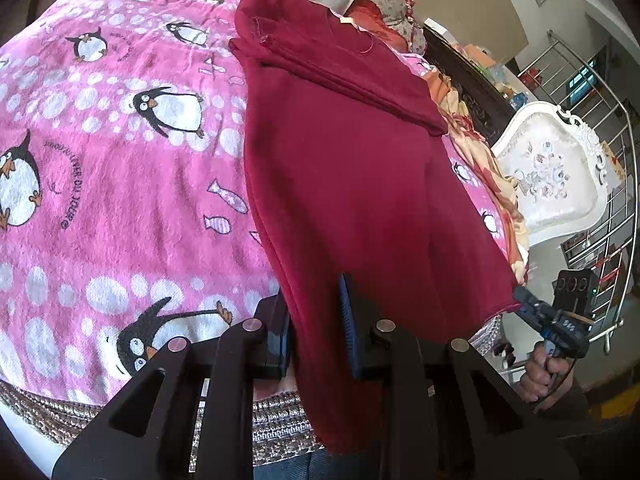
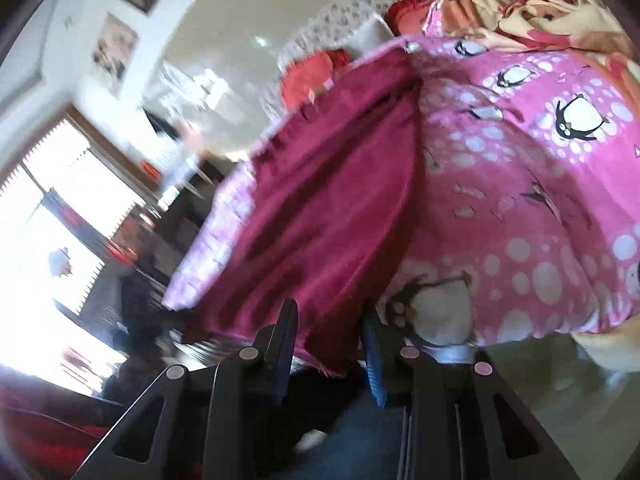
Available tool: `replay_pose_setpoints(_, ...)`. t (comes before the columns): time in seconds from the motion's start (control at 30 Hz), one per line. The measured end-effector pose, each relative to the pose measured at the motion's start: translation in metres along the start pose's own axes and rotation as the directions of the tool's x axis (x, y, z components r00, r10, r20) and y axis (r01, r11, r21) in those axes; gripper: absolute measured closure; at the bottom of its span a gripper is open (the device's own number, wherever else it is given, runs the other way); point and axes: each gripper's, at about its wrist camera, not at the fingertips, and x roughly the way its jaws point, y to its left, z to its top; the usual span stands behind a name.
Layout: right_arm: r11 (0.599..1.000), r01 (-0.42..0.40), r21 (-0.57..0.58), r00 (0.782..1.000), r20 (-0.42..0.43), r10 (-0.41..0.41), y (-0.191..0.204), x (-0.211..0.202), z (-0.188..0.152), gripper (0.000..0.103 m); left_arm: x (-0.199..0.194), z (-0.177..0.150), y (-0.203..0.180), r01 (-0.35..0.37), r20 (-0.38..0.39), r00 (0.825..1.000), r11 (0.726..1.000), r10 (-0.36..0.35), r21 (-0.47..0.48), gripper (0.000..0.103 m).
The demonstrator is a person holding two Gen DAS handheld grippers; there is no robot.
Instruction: Fold small clothes
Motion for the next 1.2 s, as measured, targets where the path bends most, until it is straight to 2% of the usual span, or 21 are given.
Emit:
replay_pose_setpoints(0.1,1.0,-0.004,0.023,1.0,0.015,0.004,-0.002,-0.001,0.003,0.072,0.001,0.001,-0.002,0.001,-0.001,1.0,1.0,-0.001,0.002,0.083)
replay_pose_setpoints(0.17,1.0,0.011,0.0,1.0,0.028,-0.011,0.001,-0.001,0.004,0.072,0.003,0.002,-0.003,0.0,-0.001,1.0,1.0,0.0,0.007,0.083)
replay_pose_setpoints(0.2,0.999,0.045,-0.018,0.999,0.027,-0.044,0.002,0.001,0.004,0.073,0.004,0.003,-0.003,-0.001,-0.001,1.0,1.0,0.001,0.01,0.083)
replay_pose_setpoints(0.3,0.986,0.15,-0.074,0.988,0.049,-0.146,0.012,0.002,0.005,0.093,0.005,0.005,-0.005,-0.013,0.007,1.0,1.0,0.013,0.022,0.083)
replay_pose_setpoints(0.37,0.967,0.217,-0.135,0.975,0.086,-0.207,0.027,-0.002,0.006,0.096,0.005,0.005,-0.007,-0.05,0.011,0.999,0.998,0.05,0.032,0.094)
replay_pose_setpoints(0.43,0.934,0.279,-0.223,0.958,0.13,-0.255,0.048,-0.008,0.005,0.097,0.003,0.003,-0.011,-0.073,0.014,0.997,0.996,0.072,0.052,0.097)
replay_pose_setpoints(0.5,0.913,0.303,-0.275,0.95,0.159,-0.267,0.065,-0.016,0.004,0.097,-0.003,0.001,-0.02,-0.1,0.038,0.995,0.99,0.096,0.097,0.097)
replay_pose_setpoints(0.57,0.905,0.302,-0.299,0.949,0.184,-0.256,0.081,-0.029,0.004,0.097,-0.014,0.0,-0.027,-0.109,0.066,0.993,0.985,0.101,0.134,0.098)
replay_pose_setpoints(0.73,0.914,0.248,-0.321,0.964,0.177,-0.199,0.099,-0.062,-0.005,0.097,-0.049,-0.004,-0.03,-0.091,0.103,0.992,0.982,0.074,0.169,0.098)
replay_pose_setpoints(0.97,0.937,0.17,-0.307,0.983,0.118,-0.14,0.112,-0.101,-0.022,0.098,-0.09,-0.03,-0.039,-0.063,0.074,0.996,0.977,0.049,0.206,0.098)
replay_pose_setpoints(1.07,0.949,0.149,-0.279,0.986,0.11,-0.122,0.107,-0.108,-0.021,0.098,-0.09,-0.028,-0.044,-0.037,0.083,0.996,0.979,0.021,0.203,0.098)
replay_pose_setpoints(1.2,0.946,0.184,-0.268,0.978,0.147,-0.148,0.098,-0.092,0.004,0.098,-0.072,0.001,-0.041,-0.018,0.127,0.992,0.988,-0.001,0.15,0.098)
